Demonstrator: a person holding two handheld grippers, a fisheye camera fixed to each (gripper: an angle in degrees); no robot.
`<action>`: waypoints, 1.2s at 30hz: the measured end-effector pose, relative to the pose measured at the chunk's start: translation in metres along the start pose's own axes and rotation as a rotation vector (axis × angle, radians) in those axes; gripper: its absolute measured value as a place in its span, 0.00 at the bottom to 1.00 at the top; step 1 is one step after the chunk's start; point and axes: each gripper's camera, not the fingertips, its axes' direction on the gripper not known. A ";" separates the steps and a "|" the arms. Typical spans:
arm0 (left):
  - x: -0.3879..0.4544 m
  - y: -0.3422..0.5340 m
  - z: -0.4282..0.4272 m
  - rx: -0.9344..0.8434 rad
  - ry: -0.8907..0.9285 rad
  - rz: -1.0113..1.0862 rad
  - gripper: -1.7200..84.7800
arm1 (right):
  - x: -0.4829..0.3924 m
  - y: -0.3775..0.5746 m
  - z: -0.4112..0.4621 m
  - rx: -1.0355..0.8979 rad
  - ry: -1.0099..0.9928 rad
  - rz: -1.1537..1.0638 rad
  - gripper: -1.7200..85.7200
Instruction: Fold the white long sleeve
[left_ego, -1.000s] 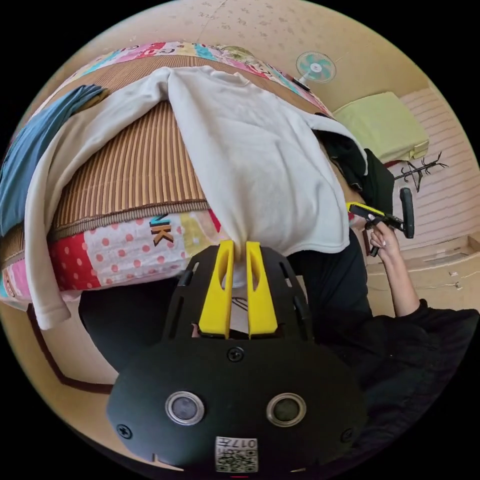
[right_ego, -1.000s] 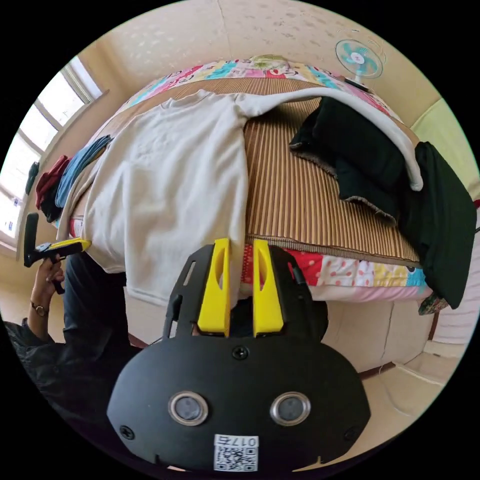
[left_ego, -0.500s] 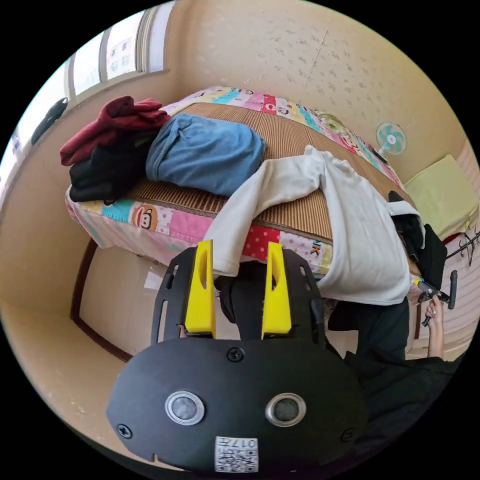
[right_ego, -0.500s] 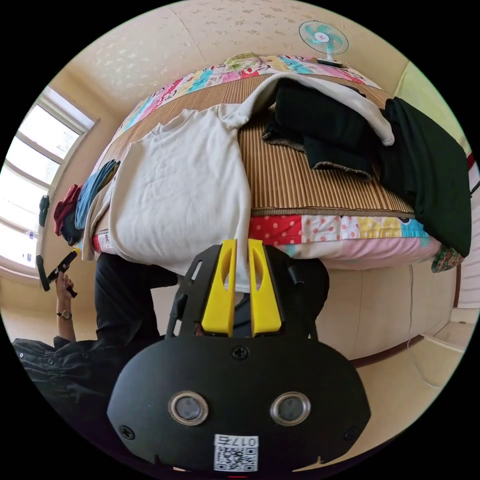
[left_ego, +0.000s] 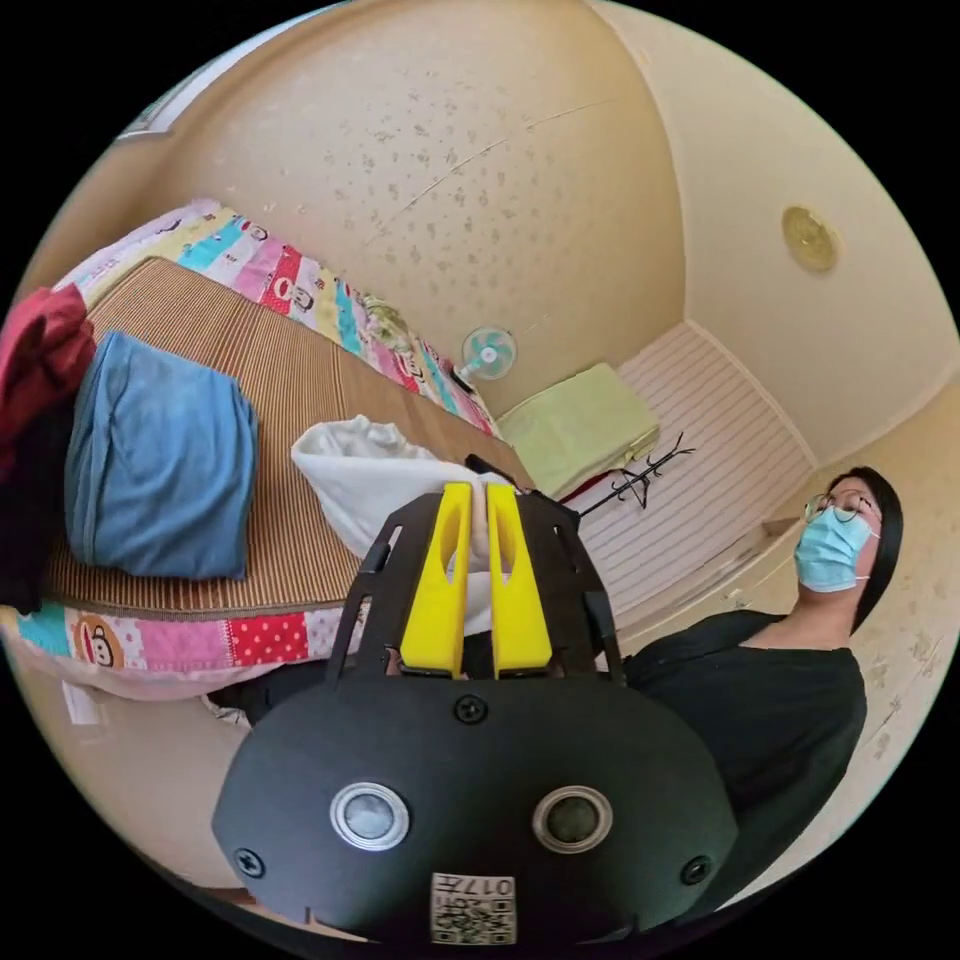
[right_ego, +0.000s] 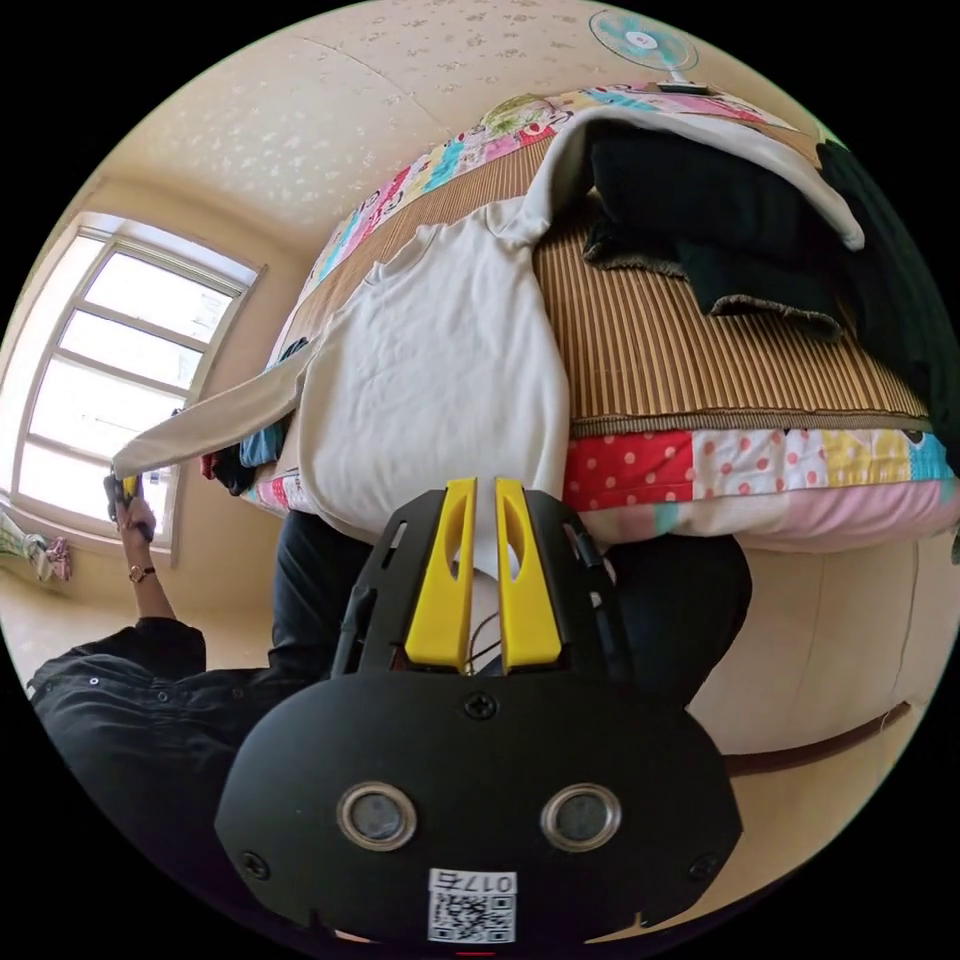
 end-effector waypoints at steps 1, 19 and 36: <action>0.011 -0.027 0.014 -0.010 0.021 0.044 0.06 | 0.003 0.000 -0.001 0.001 -0.008 -0.001 0.05; -0.042 -0.066 0.399 -0.401 0.056 0.018 0.17 | 0.147 0.049 -0.137 0.422 -0.280 0.247 0.14; -0.052 0.135 0.165 -0.212 -0.062 -0.310 0.16 | 0.093 -0.161 -0.191 0.826 0.058 0.504 0.06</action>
